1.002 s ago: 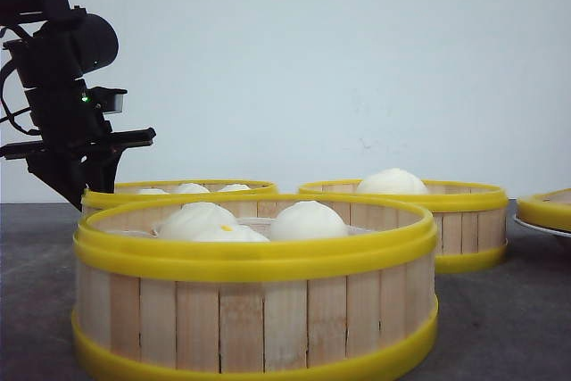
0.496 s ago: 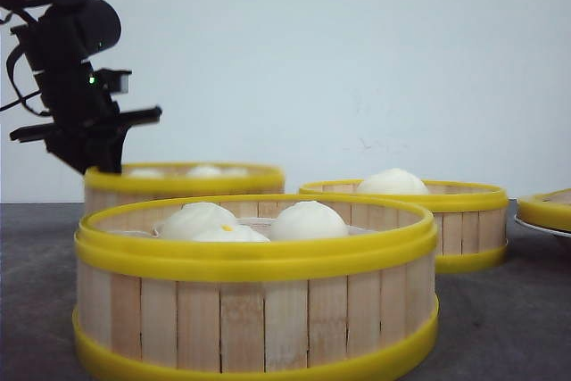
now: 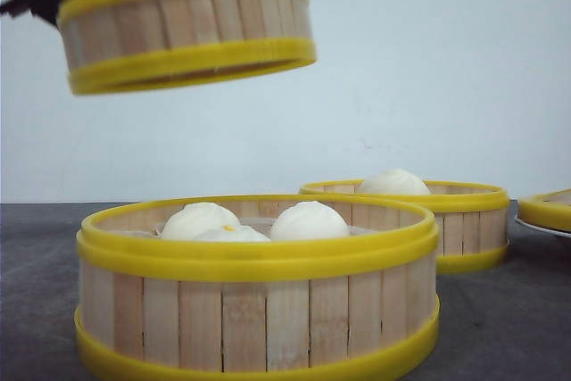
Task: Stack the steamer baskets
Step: 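Grasp the basket rim with the left gripper and lift it, then lower the held basket onto the front steamer basket and release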
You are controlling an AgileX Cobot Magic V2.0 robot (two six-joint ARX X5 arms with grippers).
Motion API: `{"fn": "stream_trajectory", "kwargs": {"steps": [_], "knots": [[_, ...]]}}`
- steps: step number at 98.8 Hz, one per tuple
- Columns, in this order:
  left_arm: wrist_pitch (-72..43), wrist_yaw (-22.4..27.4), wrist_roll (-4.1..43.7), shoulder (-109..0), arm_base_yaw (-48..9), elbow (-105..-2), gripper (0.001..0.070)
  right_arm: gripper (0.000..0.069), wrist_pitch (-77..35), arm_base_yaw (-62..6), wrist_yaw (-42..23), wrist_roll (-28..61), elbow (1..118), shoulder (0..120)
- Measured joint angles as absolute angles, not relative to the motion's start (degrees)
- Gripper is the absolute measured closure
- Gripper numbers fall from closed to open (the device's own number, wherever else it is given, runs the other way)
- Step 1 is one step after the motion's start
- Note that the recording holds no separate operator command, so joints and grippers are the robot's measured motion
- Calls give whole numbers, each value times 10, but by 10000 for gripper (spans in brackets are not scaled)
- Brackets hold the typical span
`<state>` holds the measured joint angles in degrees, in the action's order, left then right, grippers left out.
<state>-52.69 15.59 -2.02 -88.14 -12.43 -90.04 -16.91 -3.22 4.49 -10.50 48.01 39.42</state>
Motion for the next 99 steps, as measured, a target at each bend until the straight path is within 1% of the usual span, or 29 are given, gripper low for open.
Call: {"fn": "stream_trajectory", "kwargs": {"steps": [10,27,46,60,79,92,99], "knots": [[-538,163,-29,-865,-143,-900,685,197,-169,-32,44,-105,480,394],[-558,161,-41,-862,-183,-895,685,197,-169,-32,44,-105,480,394],[-541,163,-46,-862,-225,-839,685,197,-169,-32,44,-105,480,394],[-522,152,-47,-862,-243,-797,685,197,-169,-32,44,-105,480,394],[-474,152,-45,-862,-263,-750,685,197,-169,-32,44,-105,480,394],[-444,151,-37,-862,-269,-720,685,197,-169,-32,44,-105,480,394],[-434,140,-33,-862,-271,-706,685,197,-169,-32,44,-105,480,395]]}}
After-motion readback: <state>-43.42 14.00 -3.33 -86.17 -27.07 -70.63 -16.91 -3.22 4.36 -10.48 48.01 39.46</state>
